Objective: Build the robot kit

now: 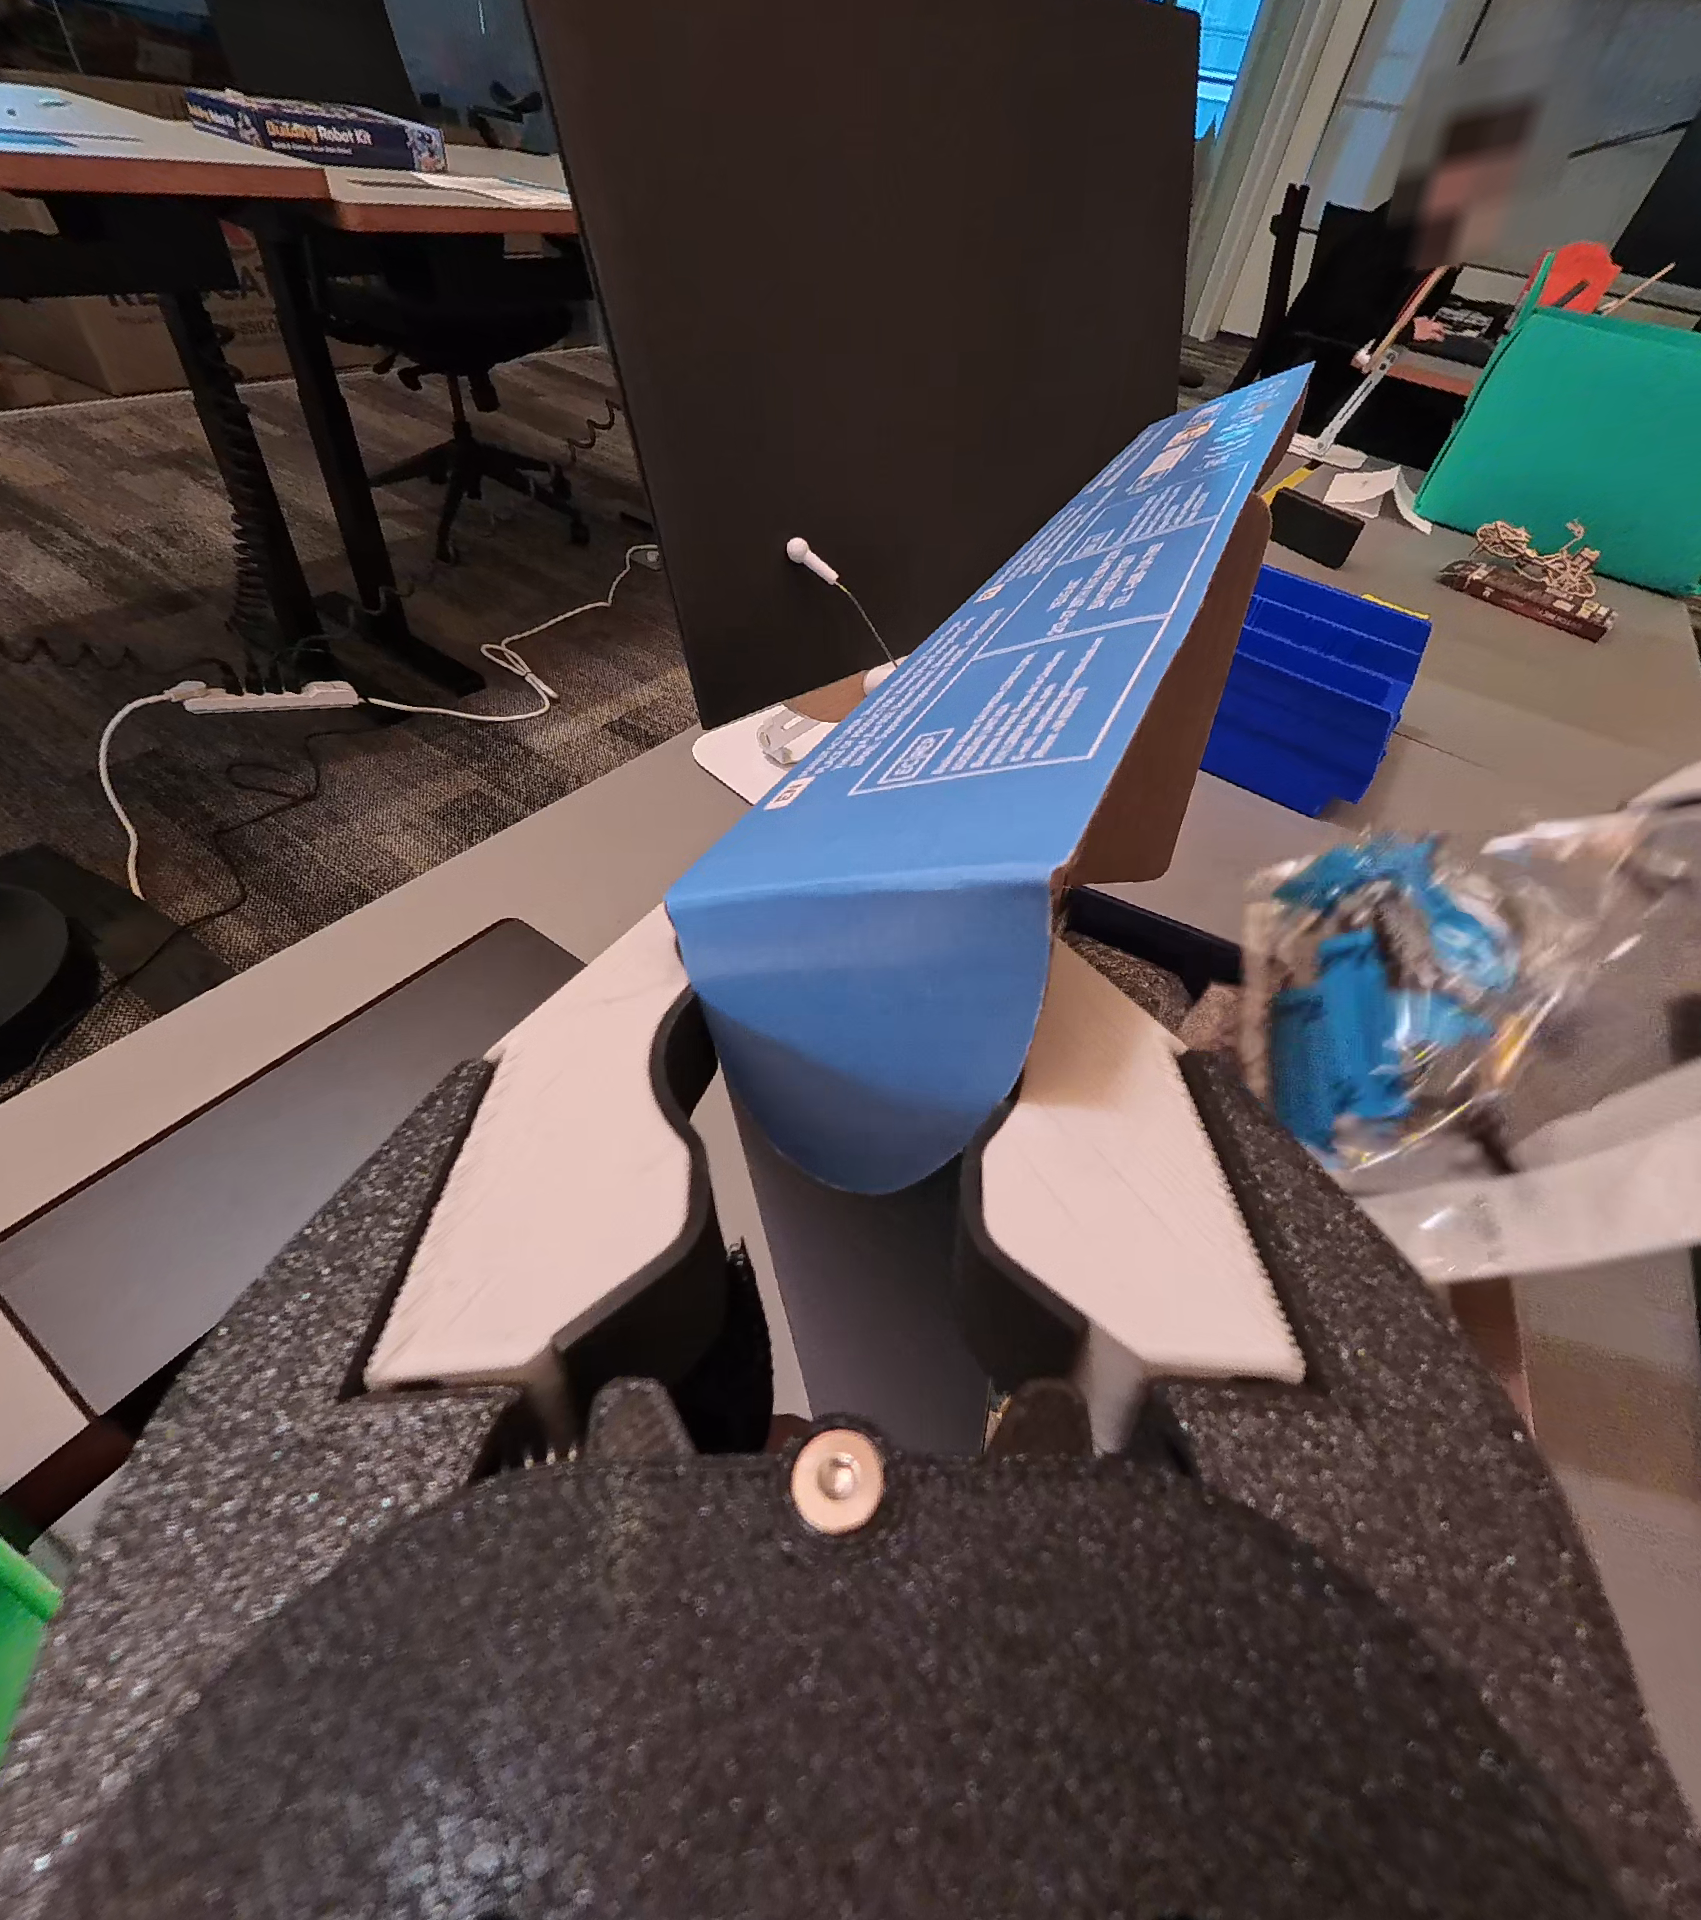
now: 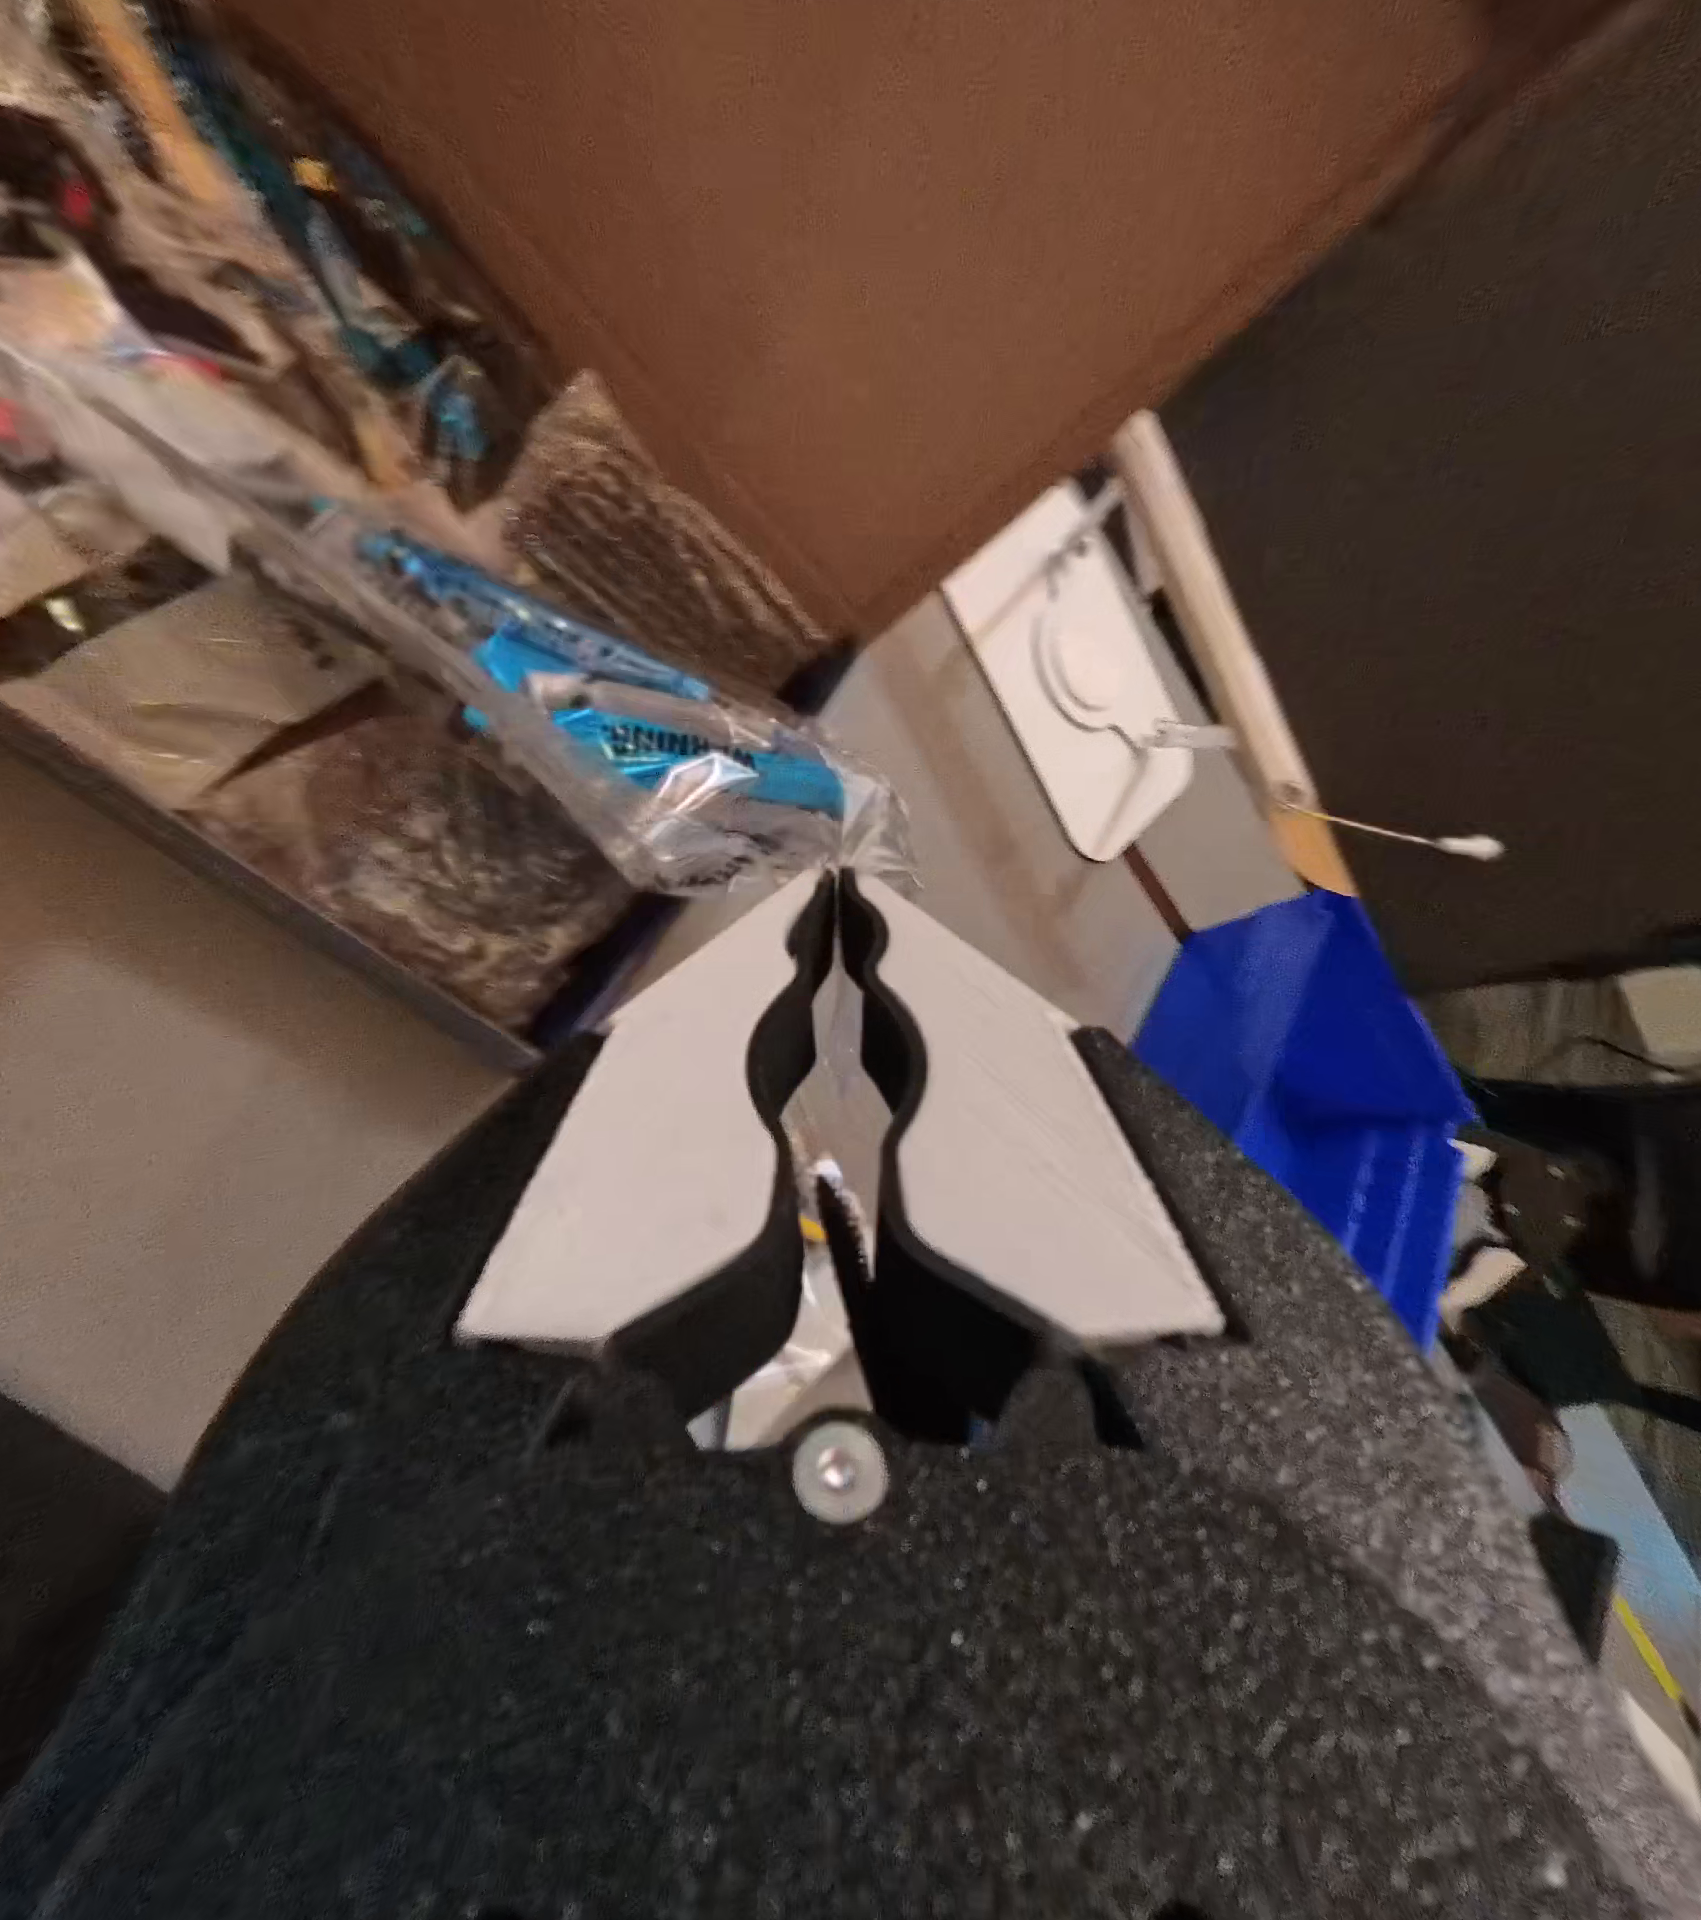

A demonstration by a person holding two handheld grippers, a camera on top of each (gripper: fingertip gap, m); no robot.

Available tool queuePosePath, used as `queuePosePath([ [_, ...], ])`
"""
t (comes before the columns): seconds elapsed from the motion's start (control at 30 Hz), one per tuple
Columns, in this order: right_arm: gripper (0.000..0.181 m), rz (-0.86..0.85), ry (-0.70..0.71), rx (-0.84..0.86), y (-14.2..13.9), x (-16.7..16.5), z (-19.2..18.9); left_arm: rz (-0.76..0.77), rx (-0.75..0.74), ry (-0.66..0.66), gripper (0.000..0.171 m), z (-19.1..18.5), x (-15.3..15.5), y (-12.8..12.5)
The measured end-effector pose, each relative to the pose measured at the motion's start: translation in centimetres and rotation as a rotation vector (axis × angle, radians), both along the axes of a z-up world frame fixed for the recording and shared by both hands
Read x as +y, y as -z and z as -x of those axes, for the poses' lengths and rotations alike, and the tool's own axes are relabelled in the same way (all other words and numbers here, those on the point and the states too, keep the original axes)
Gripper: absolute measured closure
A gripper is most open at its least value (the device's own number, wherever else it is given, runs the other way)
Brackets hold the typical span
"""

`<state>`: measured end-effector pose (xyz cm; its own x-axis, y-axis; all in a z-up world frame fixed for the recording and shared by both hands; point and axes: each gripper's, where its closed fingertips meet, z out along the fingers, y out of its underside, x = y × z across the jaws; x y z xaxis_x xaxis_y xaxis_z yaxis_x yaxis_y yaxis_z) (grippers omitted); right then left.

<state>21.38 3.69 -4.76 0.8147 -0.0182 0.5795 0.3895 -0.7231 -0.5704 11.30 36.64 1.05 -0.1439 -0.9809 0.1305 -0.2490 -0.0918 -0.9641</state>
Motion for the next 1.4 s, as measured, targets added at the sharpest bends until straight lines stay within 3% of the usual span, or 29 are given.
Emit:
queuePosePath([
  [0.17,0.181,-0.093,0.206,-0.117,-7.2,-8.2,-5.8,-0.001,0.001,0.000,0.127,0.0,0.0,0.0],
  [0.3,0.181,-0.067,0.365,-0.161,-7.7,-14.2,-10.0,-0.005,0.002,0.001,0.127,0.0,0.0,0.0],
  [0.37,0.181,-0.044,0.438,-0.141,-5.9,-16.9,-11.5,-0.005,0.002,0.002,0.127,0.0,0.0,0.0],
  [0.5,0.181,0.098,0.576,-0.126,0.6,-23.2,-13.0,-0.003,0.000,0.003,0.127,0.0,-0.1,0.0],
  [0.73,0.181,0.136,0.703,0.179,11.4,-31.1,-12.0,0.001,-0.003,0.004,0.127,0.0,0.0,0.0],
  [0.87,0.169,0.043,0.668,0.350,13.7,-31.1,-10.3,0.004,-0.003,0.003,0.127,0.0,0.0,0.0],
  [0.93,0.145,0.002,0.681,0.426,13.3,-31.4,-10.0,0.004,-0.004,0.002,0.127,0.0,0.0,0.0],
  [0.97,0.144,-0.025,0.697,0.434,12.5,-31.5,-10.0,0.002,-0.003,0.003,0.127,0.0,0.0,0.0],
  [1.07,0.140,-0.106,0.650,0.365,8.1,-28.2,-8.9,-0.001,-0.001,0.002,0.124,0.0,-0.1,0.0],
  [1.17,0.136,-0.217,0.324,0.482,5.4,-15.9,-2.6,-0.001,-0.001,0.004,0.124,0.1,-0.1,0.0],
  [1.27,0.117,-0.139,-0.046,0.754,7.1,-3.2,7.4,-0.004,-0.003,0.009,0.124,0.1,-0.2,0.0],
  [1.33,0.118,-0.053,-0.172,0.817,9.0,2.8,11.3,-0.009,-0.002,0.008,0.124,0.2,-0.2,0.0],
  [1.4,0.118,0.005,-0.210,0.855,10.6,7.6,12.8,-0.013,0.000,0.008,0.127,0.2,-0.2,0.0],
])
